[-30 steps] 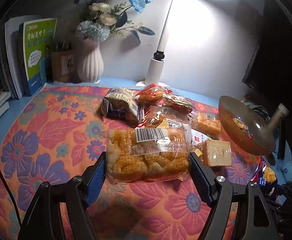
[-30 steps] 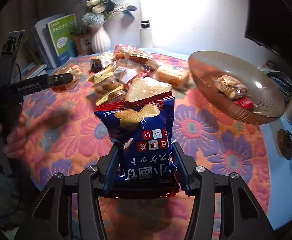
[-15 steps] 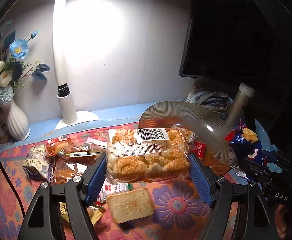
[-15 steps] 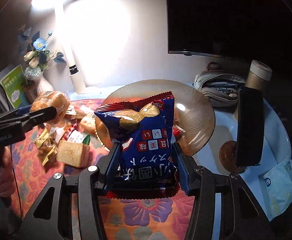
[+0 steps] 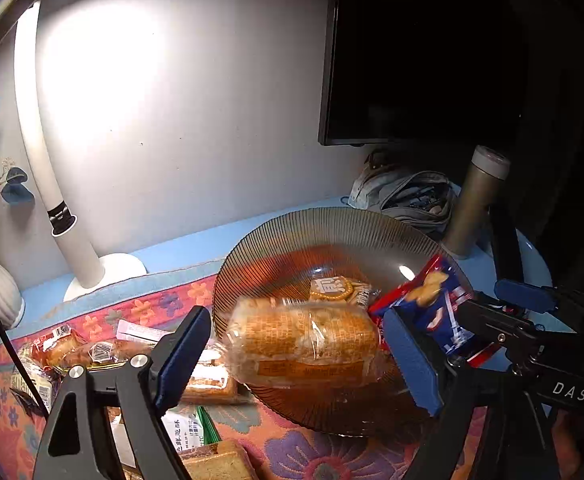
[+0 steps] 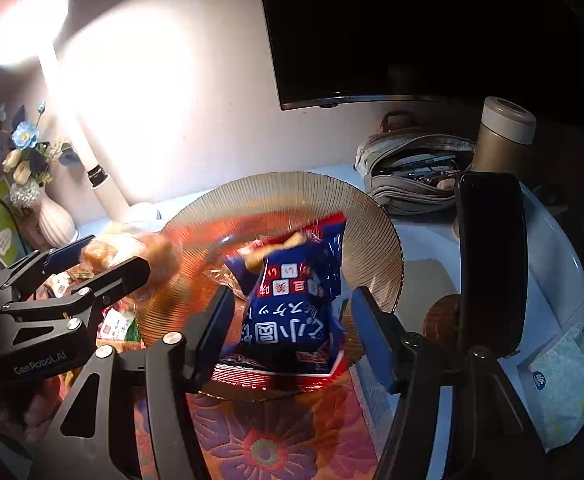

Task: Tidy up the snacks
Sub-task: 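Carry both bags into the glass bowl and open both tools, then move the right tool to the wrapped toast slice while the left approaches the yellow peanut bag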

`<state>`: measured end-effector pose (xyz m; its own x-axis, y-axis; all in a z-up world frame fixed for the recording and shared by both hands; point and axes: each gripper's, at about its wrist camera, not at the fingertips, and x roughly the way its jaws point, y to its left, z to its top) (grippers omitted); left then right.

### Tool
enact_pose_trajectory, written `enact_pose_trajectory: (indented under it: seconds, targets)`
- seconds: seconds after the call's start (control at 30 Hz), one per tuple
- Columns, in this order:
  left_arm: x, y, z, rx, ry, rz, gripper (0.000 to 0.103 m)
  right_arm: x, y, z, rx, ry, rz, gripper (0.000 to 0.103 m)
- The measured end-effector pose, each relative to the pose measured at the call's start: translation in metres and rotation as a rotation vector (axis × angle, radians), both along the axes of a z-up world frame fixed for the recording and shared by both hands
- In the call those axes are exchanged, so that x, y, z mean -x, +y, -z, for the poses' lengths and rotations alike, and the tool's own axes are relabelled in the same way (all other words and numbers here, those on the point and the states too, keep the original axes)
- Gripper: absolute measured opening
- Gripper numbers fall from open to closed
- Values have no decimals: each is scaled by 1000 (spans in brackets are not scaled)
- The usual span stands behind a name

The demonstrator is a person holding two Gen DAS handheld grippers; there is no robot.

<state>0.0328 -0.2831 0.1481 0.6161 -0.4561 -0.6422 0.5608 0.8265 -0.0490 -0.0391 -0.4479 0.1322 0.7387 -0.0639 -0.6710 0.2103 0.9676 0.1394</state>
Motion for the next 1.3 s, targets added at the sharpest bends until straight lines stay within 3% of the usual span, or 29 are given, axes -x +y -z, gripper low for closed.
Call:
enact_pose_trajectory:
  seconds: [0.13,0.33,0.73,1.0,1.17,1.3]
  targets:
    - [-1,18,-4,13,9,-19,91,4,-4,-1,-6,-3,7,67]
    - [10,77,-21,76,-10,-103,91,15,10,-2,3,6,-27,67]
    - [45,220,-43,123,-57,-314,91,24,91,-7,-8,8,-228,67]
    - [49,271,1,144,74,-346,91,22,153,3,32,36,-416,67]
    - [43,266,35,198,186,-343,91,13,189,13,117,61,-572,67]
    - [35,252,58,234,263,-379,91,-4,202,24,124,101,-675,67]
